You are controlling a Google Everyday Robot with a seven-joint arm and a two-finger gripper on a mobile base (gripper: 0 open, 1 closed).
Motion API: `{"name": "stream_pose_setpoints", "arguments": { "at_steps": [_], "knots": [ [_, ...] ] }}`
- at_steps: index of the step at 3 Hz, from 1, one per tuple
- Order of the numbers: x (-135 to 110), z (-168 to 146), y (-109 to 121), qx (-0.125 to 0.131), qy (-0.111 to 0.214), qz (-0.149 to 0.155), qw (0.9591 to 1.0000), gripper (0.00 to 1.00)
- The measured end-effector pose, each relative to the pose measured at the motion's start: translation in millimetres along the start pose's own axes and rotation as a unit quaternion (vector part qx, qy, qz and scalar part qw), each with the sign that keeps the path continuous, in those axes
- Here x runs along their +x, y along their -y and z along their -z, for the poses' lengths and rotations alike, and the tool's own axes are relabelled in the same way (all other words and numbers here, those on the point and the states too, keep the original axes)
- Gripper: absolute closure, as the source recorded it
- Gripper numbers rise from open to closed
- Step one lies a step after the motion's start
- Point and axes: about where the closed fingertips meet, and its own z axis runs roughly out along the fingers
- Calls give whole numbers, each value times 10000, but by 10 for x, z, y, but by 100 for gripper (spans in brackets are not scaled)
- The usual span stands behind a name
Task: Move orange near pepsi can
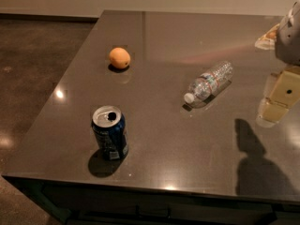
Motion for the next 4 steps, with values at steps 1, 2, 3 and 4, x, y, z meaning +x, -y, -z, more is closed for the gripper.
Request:
{"name": "stream_pose_setpoints", "arguments": {
  "at_steps": [1,2,3,4],
  "knots": [
    [0,0,0,1,0,0,10000,0],
    [-181,-71,151,218,155,-43,9996,0],
    [-543,-212,506,567,415,-232,9973,0],
    [-917,-381,909,766,712,-584,9928,0]
  ]
}}
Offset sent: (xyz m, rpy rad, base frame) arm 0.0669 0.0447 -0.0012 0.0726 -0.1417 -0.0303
